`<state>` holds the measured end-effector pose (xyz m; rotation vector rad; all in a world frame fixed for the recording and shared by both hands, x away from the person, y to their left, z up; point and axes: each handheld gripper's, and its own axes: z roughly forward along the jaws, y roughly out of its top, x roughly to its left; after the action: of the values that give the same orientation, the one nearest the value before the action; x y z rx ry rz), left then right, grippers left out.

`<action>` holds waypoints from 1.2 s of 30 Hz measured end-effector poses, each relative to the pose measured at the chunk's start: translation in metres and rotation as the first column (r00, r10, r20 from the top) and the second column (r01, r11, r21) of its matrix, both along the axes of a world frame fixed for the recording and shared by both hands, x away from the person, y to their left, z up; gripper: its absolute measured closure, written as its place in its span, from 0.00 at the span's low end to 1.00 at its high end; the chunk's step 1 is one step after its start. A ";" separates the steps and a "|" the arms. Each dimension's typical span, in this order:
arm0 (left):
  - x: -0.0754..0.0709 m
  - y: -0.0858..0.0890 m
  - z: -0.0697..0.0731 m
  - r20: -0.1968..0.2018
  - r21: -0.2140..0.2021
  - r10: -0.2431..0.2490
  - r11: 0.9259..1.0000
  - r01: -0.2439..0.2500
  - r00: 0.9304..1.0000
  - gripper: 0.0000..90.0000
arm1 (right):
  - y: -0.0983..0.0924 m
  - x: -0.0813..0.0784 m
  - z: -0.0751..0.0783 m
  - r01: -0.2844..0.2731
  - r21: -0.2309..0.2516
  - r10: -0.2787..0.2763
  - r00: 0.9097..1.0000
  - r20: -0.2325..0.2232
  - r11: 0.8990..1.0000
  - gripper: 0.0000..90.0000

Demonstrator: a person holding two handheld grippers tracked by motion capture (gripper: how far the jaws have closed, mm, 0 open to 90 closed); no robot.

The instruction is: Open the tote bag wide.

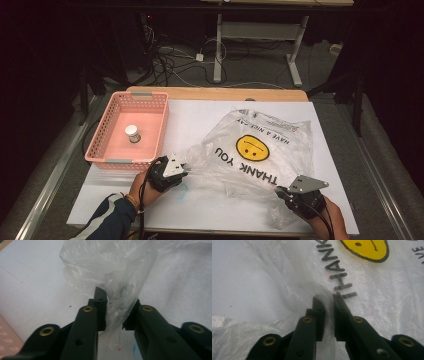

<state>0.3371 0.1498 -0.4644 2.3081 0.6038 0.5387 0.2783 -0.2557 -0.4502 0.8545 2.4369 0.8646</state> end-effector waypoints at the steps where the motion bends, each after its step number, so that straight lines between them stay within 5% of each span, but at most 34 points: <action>1: 0.000 0.001 0.001 0.001 -0.003 -0.001 1.000 0.001 1.000 0.86 | 0.000 0.000 0.000 -0.002 -0.002 0.002 1.000 0.002 1.000 0.94; 17: -0.004 0.008 0.006 0.012 -0.020 -0.010 1.000 0.010 1.000 0.91 | 0.003 -0.002 0.004 -0.007 0.016 0.007 0.999 0.038 1.000 0.94; 23: -0.004 0.019 0.005 0.001 -0.012 0.033 0.999 -0.033 0.999 0.70 | 0.009 -0.002 0.002 -0.033 0.021 0.032 0.999 0.027 0.999 0.94; 26: -0.006 0.026 0.007 0.006 -0.030 0.031 0.999 -0.030 1.000 0.70 | 0.018 -0.003 0.001 -0.062 0.010 0.061 0.998 0.021 0.998 0.94; 36: -0.012 0.030 0.009 0.015 -0.050 0.029 0.998 -0.028 0.999 0.52 | 0.054 0.005 0.009 -0.124 -0.023 0.125 0.990 0.064 0.992 0.66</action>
<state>0.3249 0.1793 -0.4553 2.2497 0.6362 0.5482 0.2829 -0.2022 -0.4408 0.6624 2.4587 0.8971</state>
